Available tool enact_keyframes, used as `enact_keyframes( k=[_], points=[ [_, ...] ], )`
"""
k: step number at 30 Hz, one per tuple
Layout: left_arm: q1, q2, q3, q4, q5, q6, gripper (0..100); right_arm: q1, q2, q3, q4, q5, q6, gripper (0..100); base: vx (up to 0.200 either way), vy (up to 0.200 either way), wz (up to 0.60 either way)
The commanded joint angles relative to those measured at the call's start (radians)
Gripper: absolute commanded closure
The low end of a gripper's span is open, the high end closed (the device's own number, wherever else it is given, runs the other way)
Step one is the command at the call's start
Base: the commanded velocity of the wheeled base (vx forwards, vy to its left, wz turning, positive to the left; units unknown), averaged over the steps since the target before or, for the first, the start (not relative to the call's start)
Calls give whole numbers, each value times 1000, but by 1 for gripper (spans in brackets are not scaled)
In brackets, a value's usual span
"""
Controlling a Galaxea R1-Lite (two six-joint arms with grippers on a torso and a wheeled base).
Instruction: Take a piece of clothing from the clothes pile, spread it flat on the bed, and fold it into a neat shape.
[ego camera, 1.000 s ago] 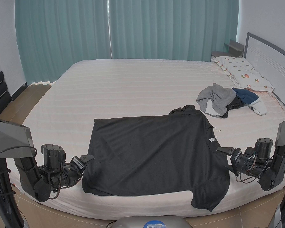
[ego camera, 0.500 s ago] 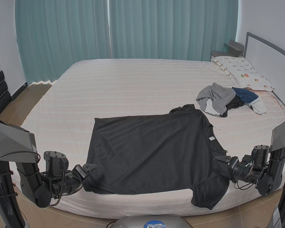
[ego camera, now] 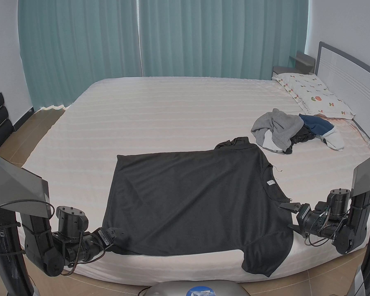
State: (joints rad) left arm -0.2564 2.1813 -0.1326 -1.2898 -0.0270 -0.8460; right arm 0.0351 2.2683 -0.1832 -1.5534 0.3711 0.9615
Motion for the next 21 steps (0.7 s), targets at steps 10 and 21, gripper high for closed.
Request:
enact_keyframes(
  k=[10,21],
  points=[
    [-23,63,22,-2,42,34,0,0,4,2,-8,0,-1,0,0,0,0],
    [-17,91,21,-3,122,77,100,2,-12,19,-8,-11,-47,0,0,0,0]
  ],
)
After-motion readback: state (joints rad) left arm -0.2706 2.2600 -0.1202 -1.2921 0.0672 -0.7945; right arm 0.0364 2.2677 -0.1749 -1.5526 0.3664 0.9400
